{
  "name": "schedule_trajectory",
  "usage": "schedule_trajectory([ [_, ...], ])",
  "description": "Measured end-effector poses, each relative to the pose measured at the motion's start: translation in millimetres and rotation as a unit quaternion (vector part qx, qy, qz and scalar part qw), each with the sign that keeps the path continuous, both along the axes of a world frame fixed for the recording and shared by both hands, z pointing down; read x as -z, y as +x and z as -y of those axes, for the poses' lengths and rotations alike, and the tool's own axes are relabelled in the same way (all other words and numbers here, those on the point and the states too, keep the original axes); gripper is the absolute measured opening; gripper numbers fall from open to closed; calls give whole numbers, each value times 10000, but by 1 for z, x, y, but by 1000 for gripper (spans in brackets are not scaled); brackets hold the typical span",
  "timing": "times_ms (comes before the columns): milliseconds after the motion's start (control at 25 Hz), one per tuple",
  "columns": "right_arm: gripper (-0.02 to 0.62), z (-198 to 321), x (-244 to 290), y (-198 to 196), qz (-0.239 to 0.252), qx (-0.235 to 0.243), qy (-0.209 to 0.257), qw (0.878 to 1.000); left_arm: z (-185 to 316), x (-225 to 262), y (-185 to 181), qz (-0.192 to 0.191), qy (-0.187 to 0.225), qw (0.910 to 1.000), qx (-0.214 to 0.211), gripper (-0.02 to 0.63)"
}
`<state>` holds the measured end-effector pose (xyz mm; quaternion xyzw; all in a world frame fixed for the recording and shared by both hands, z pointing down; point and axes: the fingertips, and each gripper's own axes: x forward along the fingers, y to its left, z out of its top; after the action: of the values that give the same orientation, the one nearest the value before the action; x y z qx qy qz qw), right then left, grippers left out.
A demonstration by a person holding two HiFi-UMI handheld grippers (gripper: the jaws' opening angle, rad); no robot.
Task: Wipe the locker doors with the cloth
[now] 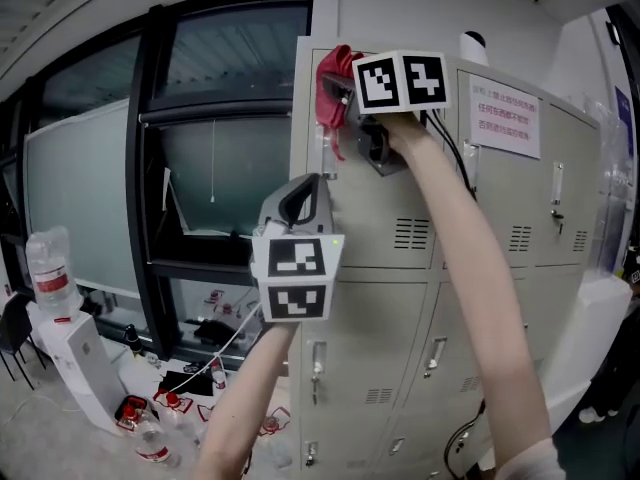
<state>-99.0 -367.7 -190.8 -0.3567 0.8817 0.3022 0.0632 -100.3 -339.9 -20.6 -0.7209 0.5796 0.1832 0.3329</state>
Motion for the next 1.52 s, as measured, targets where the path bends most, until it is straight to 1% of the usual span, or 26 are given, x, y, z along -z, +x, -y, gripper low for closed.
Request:
schedule_trajectory([
  [120, 26, 8, 16, -7, -79, -199, 111, 9997, 2, 3, -12, 63, 54, 9999, 94, 15],
  [240, 26, 11, 33, -12, 99, -144, 83, 9998, 9, 5, -29, -34, 27, 9999, 151, 15],
  [400, 26, 23, 45, -18, 323, -33, -98, 9994, 13, 7, -43, -107, 22, 9997, 209, 15],
  [520, 26, 31, 45, -21, 332, -14, -186, 9993, 15, 8, -48, -117, 12, 9996, 243, 15],
  [760, 26, 47, 44, -17, 233, -330, -184, 9990, 23, 8, -48, -108, -22, 9996, 256, 15],
  [880, 26, 51, 43, -9, 208, -492, -150, 9985, 24, 10, -44, -125, -15, 9997, 188, 15],
  [1000, 26, 54, 41, -3, 164, -559, -89, 9983, 24, 13, -34, -192, 12, 9998, -18, 15],
  [1120, 26, 55, 40, 5, 85, -632, -38, 9980, 26, 15, -18, -75, 10, 10000, -61, 15],
  [1200, 26, 56, 40, 15, 14, -779, 35, 9970, 26, 18, -7, -17, 38, 10000, -88, 15],
  [1520, 26, 58, 48, 81, -47, -1333, 221, 9908, 33, 20, 32, 83, 47, 9997, -235, 15],
])
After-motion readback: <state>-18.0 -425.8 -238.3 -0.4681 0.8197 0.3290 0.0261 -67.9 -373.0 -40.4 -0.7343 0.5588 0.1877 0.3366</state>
